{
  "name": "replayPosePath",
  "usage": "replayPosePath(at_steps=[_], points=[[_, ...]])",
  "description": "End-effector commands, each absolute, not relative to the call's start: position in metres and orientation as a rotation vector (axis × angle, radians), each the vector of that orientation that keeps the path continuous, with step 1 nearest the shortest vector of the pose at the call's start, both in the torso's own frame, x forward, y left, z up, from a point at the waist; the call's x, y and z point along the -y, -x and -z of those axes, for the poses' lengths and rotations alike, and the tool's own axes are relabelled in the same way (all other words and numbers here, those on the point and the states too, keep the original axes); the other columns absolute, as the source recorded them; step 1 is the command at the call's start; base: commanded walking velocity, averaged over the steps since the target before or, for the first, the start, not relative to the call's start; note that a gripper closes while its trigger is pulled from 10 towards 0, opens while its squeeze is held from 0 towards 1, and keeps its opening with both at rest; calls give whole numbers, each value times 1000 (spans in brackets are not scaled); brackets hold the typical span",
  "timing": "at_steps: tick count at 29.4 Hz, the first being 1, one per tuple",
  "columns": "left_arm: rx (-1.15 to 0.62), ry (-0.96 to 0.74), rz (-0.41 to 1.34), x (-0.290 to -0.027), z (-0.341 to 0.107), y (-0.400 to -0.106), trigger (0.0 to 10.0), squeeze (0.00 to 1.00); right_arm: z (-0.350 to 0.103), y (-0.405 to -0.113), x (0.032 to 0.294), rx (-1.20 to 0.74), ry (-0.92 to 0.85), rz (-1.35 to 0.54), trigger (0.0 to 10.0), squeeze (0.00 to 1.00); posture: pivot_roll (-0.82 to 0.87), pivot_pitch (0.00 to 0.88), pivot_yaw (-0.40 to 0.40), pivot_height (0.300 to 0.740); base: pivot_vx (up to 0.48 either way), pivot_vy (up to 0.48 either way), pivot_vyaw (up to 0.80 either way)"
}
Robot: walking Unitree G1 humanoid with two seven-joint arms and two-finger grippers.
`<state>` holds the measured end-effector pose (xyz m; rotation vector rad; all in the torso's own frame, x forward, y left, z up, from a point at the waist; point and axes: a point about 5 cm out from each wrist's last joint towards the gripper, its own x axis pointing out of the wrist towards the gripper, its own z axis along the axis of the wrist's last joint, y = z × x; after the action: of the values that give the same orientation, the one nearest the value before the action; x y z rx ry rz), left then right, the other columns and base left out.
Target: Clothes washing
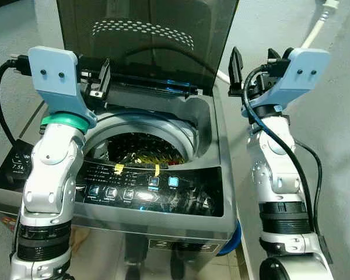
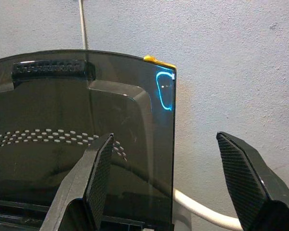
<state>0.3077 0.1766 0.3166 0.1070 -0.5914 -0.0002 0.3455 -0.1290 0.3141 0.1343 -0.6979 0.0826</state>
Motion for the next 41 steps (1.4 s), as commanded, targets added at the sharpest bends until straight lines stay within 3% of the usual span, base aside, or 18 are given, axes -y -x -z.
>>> replayPosePath(at_steps=[1,16,23,41], points=[[586,-113,0,-176,-316,-306,10000,0,-317,-346,129,705,-137,-82,10000,0,162,1,-57,740,0,0,0],[537,-79,10,-174,-301,-311,10000,0,-296,-345,129,629,-98,-118,10000,0,113,4,-46,740,0,0,0],[537,-54,34,-170,-303,-316,10000,0,-274,-342,125,547,-159,-148,10000,0,89,3,-26,740,0,0,0],[517,-41,71,-164,-298,-323,10000,0,-271,-332,119,552,-132,-182,10000,0,57,0,-1,740,0,0,0]])
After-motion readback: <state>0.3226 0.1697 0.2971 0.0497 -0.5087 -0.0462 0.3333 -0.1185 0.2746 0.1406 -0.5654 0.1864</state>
